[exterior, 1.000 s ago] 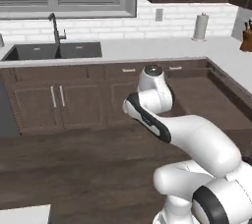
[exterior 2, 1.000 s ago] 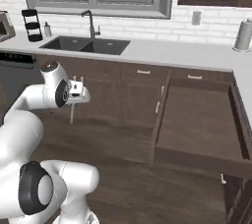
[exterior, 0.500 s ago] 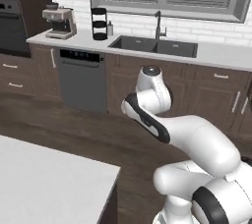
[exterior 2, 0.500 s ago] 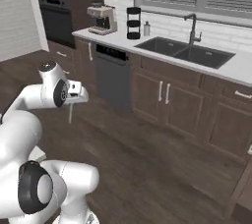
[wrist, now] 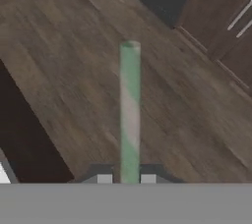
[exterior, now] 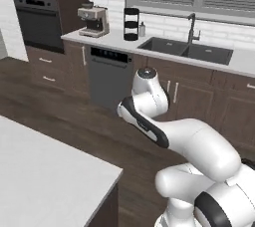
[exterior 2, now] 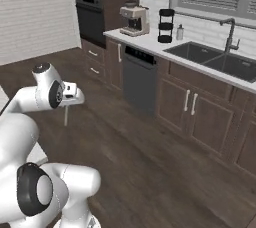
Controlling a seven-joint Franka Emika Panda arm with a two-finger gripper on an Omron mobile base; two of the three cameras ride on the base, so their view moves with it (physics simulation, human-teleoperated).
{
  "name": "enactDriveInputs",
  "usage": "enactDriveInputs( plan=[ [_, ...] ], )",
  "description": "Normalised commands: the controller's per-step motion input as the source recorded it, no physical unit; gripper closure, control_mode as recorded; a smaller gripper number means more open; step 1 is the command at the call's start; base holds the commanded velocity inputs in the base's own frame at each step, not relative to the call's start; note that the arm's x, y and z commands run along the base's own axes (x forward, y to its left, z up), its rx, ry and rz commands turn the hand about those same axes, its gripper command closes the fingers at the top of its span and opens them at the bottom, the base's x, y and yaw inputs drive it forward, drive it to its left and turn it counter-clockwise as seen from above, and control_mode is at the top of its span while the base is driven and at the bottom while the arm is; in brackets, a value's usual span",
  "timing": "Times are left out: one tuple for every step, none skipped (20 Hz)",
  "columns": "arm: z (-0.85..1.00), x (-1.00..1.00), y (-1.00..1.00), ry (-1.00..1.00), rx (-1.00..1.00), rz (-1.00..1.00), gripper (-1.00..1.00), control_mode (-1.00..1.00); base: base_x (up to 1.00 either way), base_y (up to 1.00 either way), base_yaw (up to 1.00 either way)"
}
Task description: Take a straw from the drawer in front and place it inside the glass cup on the dining counter.
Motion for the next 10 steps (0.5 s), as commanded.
enactDriveInputs(
  plan=[
    [0.00, 0.00, 0.00, 0.00, 0.00, 0.00, 1.00, 1.00, -1.00, 0.09, 0.34],
    [0.00, 0.00, 0.00, 0.00, 0.00, 0.00, 1.00, 1.00, -1.00, 0.00, 0.27],
    [0.00, 0.00, 0.00, 0.00, 0.00, 0.00, 1.00, 1.00, -1.00, 0.00, 0.17],
    [0.00, 0.00, 0.00, 0.00, 0.00, 0.00, 1.00, 1.00, -1.00, 0.00, 0.10],
    [0.00, 0.00, 0.00, 0.00, 0.00, 0.00, 1.00, 1.00, -1.00, 0.00, 0.05],
    [0.00, 0.00, 0.00, 0.00, 0.00, 0.00, 1.00, 1.00, -1.00, 0.00, 0.04],
    [0.00, 0.00, 0.00, 0.00, 0.00, 0.00, 1.00, 1.00, -1.00, 0.00, 0.04],
    [0.00, 0.00, 0.00, 0.00, 0.00, 0.00, 1.00, 1.00, -1.00, 0.00, 0.03],
    [0.00, 0.00, 0.00, 0.00, 0.00, 0.00, 1.00, 1.00, -1.00, 0.04, 0.03],
    [0.00, 0.00, 0.00, 0.00, 0.00, 0.00, 1.00, 1.00, -1.00, 0.15, 0.04]
  ],
)
